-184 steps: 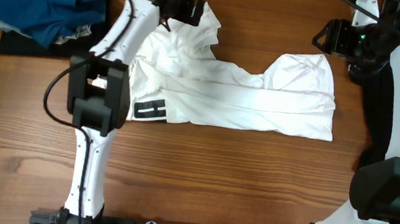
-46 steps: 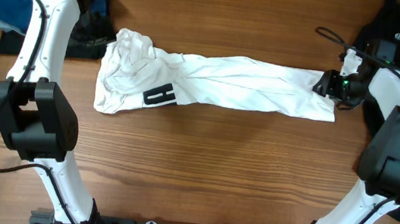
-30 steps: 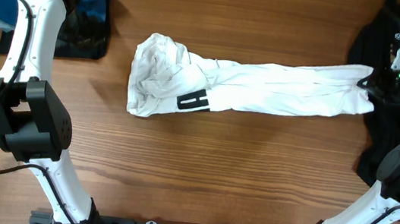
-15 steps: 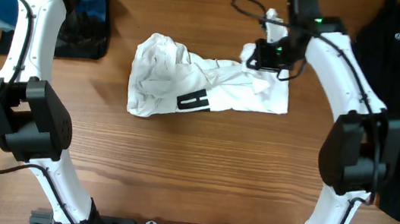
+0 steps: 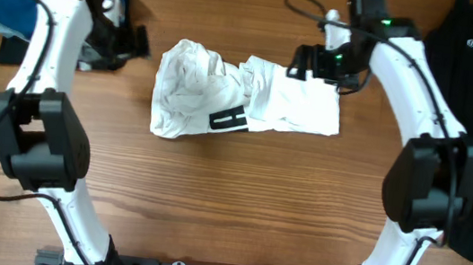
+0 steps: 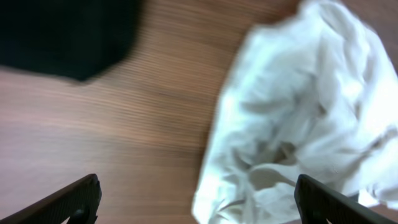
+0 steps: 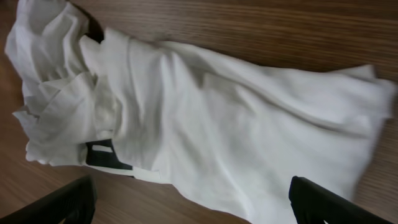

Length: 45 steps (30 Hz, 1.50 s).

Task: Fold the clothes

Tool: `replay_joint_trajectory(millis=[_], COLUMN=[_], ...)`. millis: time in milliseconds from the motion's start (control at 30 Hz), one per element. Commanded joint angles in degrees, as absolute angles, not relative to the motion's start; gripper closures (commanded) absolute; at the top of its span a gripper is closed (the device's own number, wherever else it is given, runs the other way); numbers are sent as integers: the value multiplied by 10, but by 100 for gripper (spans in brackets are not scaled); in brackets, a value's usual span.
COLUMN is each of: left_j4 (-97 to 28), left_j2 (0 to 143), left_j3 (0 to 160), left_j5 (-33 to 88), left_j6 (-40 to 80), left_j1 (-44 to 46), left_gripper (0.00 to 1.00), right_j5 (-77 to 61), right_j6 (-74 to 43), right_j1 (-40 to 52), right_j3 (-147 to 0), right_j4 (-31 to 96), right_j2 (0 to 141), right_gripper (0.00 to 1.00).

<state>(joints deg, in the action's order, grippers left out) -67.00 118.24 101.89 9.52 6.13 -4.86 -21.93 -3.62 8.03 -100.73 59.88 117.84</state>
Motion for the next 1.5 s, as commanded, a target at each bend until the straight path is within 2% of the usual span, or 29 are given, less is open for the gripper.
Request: replay_joint_trajectory(millis=[0,267,500,633,667,700,733,767,800,833,867,900,1033,1200,1333,1467], left_j4=[-624,-452,-321,-288,-286,-282,-278,-278,-279,-285,-319,-347,-400,-408,-434,-472], left_j2=[1171,1172,1183,1194,1194,1194,1194,1194,1192,1189,1176,1164,1073,1007,1002,1002], left_j3=[930,773,696,684,684,684,684,685,685,686,696,706,736,736,756,811], left_j5=[174,217,375,396,396,396,392,389,389,387,359,325,244,235,224,189], left_j6=[-13,-13,-43,-43,-43,-43,-40,-38,-29,-19,-14,-6,-9,-8,-8,-8], left_j1=[-24,-15,3,28,32,37,38,30,20,6,-20,-34,-72,-65,-33,12], left_gripper=[0,0,0,1,7,21,62,87,96,96,96,96,96,96,96,96], right_j5=[-203,-193,-183,-184,-184,-184,-184,-183,-178,-173,-173,-174,-283,-405,-416,-399], right_j6=[-25,-15,-15,-15,-15,-15,-15,-15,-15,-15,-21,-27,-12,11,-2,-63], right_j1=[39,29,29,29,29,29,29,29,29,29,29,30,36,65,109,130], right_j3=[-1024,-1024,-1023,-1023,-1023,-1023,-1023,-1023,-1023,-1022,-1015,-1011,-950,-840,-809,-809], right_j4=[616,617,619,621,622,623,622,622,622,622,615,611,547,411,328,269], right_j2=[1158,1158,1158,1158,1158,1158,1158,1158,1158,1158,1158,1159,1159,1160,1164,1212], right_gripper=[0,1,1,1,1,1,0,5,12,36,80,96,96,96,96,96])
